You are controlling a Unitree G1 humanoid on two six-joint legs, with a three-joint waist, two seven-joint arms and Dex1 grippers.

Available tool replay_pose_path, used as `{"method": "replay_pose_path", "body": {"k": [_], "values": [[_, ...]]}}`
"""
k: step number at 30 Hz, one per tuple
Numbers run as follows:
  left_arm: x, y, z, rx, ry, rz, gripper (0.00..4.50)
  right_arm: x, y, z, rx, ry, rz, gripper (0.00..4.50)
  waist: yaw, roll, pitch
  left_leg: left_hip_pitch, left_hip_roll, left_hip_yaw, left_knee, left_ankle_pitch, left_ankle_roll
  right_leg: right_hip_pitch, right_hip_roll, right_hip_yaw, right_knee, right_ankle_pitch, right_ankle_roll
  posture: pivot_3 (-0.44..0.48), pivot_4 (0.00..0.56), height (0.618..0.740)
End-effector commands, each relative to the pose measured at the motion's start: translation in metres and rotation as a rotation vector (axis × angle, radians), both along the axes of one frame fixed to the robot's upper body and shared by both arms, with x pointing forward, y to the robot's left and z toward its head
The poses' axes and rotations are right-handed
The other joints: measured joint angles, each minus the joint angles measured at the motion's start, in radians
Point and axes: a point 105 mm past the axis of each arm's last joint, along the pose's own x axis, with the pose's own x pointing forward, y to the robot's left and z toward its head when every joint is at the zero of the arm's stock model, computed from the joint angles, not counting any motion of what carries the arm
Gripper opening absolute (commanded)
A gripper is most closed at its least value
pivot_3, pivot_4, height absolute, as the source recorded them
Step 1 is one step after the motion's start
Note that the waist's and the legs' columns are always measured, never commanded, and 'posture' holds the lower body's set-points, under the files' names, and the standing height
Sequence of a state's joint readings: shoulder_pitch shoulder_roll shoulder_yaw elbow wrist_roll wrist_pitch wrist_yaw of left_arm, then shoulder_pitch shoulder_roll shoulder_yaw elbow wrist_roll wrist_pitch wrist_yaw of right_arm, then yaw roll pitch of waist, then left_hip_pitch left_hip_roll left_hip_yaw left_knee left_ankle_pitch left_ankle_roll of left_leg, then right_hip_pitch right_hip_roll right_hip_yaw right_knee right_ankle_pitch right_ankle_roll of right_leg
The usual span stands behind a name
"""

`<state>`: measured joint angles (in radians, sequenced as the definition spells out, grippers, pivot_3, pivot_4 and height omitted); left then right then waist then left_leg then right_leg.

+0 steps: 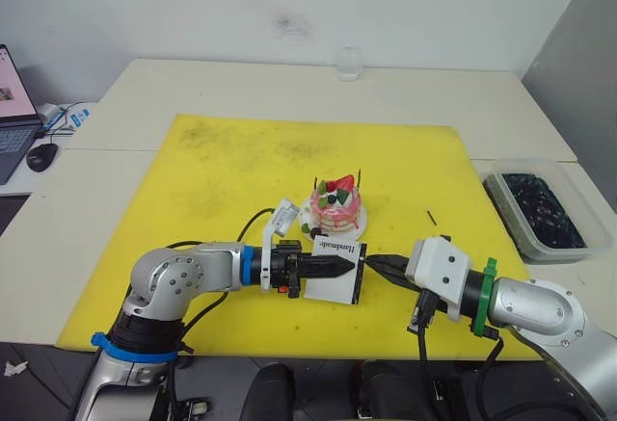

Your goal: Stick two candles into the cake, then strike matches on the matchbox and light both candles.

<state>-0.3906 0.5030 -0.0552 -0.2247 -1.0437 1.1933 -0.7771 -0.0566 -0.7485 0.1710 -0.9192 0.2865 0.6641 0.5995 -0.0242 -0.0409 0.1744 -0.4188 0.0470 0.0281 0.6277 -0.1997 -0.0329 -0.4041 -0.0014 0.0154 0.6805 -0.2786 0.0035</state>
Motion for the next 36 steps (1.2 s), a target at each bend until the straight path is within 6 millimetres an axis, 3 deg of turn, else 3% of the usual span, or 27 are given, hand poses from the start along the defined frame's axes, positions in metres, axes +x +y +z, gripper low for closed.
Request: {"method": "replay_pose_path", "body": {"k": [1, 36], "values": [[-0.0042, -0.0048, 0.0078, -0.024, -0.028, -0.032, 0.0, 0.0014, 0.0005, 0.0072, 0.008, -0.041, -0.006, 0.04, 0.0, 0.0, 0.0, 0.0, 0.0, 0.0, 0.0, 0.0, 0.0, 0.0, 0.0, 0.0, 0.0, 0.0, 0.0, 0.0, 0.15, 0.74], [0.0001, -0.005, 0.0109, -0.03, -0.041, 0.016, 0.0, 0.001, -0.0035, -0.0023, -0.025, 0.006, -0.032, 0.04, 0.0, 0.0, 0.0, 0.0, 0.0, 0.0, 0.0, 0.0, 0.0, 0.0, 0.0, 0.0, 0.0, 0.0, 0.0, 0.0, 0.15, 0.74]]}}
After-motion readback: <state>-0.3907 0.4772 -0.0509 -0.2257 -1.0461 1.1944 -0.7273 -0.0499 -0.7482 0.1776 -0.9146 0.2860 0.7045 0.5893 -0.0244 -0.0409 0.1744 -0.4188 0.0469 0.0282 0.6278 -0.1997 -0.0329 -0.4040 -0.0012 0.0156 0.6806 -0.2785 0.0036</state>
